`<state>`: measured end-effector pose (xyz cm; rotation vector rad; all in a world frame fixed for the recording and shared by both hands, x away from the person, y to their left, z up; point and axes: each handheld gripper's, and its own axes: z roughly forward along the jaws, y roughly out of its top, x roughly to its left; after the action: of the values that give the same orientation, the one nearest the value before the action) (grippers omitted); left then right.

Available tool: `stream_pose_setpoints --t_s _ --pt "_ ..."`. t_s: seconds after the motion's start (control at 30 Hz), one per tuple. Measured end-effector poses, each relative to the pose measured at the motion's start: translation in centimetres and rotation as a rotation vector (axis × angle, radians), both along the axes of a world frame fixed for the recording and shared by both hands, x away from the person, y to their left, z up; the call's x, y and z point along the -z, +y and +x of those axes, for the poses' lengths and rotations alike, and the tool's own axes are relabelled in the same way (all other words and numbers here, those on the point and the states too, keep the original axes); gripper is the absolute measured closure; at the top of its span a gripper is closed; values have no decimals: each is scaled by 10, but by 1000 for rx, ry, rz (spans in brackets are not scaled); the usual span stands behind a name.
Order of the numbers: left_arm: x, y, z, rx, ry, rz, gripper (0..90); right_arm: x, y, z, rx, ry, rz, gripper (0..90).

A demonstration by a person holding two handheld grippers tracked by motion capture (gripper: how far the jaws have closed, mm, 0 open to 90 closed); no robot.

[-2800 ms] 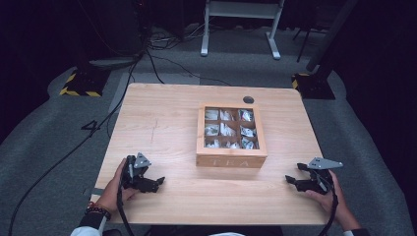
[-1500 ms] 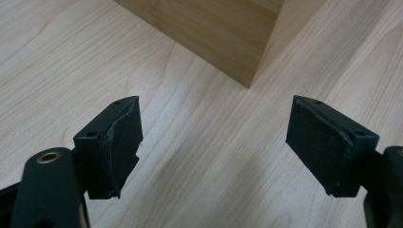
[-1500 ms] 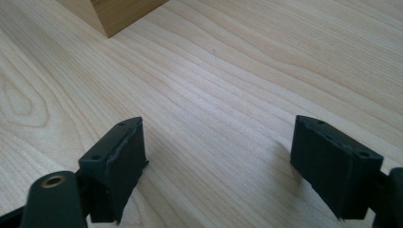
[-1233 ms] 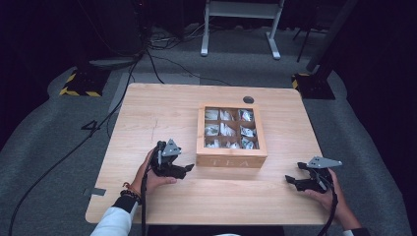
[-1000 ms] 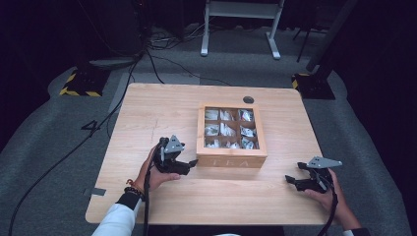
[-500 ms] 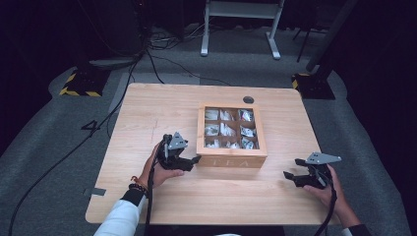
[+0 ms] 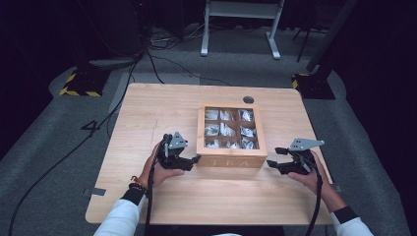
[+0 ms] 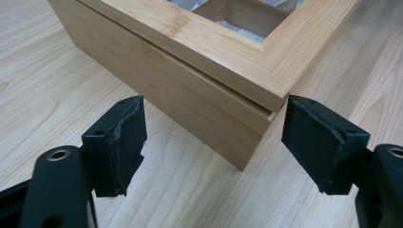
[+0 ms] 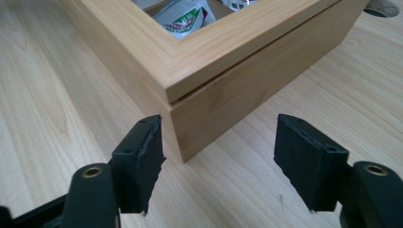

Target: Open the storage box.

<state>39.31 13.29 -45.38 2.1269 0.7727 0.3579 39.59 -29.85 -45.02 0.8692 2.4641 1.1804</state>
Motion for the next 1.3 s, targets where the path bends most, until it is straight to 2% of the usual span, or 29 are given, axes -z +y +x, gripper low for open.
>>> stream_pose_setpoints --t_s 0.3,0.33,0.43,0.57,0.67,0.8,1.1,1.2,1.3 --pt "0 1 0 1 2 -1 232 -3 14 10 -27 20 23 373" --pt "0 0 0 1 -3 1 230 -3 17 10 -36 23 29 404" --pt "0 0 0 3 -6 3 229 -3 20 9 -43 19 34 422" --pt "-3 -2 1 4 -40 13 228 -5 26 8 -50 0 34 428" --pt "-7 -5 3 17 -46 6 221 -9 26 8 -40 7 51 423" --pt "-15 -10 5 14 -87 0 222 -18 24 9 -27 0 89 424" --pt "-24 -14 9 14 -107 -19 213 -27 23 11 -16 -13 98 421" --pt "-25 -15 10 14 -130 -9 215 -31 23 10 -15 -37 95 393" --pt "-30 -18 13 34 -135 8 211 -35 24 8 -13 -54 91 388"
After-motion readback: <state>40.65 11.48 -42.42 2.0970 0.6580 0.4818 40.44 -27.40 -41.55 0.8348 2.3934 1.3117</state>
